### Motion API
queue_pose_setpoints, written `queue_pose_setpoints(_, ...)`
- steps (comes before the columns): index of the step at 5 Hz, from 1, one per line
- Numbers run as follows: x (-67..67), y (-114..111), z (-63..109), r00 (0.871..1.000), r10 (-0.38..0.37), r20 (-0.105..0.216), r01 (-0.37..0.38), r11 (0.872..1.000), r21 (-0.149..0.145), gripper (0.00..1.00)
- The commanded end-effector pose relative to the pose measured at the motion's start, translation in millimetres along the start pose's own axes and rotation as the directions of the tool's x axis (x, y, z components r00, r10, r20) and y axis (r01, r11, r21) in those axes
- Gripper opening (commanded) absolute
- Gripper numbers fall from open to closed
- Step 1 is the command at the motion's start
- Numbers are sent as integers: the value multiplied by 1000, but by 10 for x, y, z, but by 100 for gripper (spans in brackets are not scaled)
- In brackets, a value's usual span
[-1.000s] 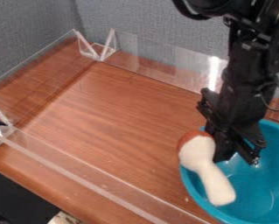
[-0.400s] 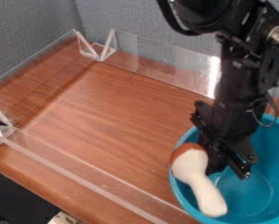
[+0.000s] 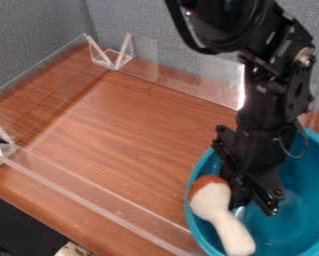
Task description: Put the mushroom in the blue bowl
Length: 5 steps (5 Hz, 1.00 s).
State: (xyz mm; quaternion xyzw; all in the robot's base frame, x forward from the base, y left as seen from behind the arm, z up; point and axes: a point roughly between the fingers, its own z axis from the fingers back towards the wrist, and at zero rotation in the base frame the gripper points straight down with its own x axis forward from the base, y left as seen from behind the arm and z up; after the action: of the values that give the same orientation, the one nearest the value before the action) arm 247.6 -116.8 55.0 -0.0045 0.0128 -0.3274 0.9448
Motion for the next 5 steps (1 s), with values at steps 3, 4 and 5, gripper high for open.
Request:
queue_pose_setpoints(3,-68,127,146,998,3,63,-5,1000,23,100)
queue_pose_setpoints(4,-65,131,147,998,-3,64,1,1000,29,0)
queue_pose_setpoints(5,-4,113,90,998,-22,62,20,999,33,0)
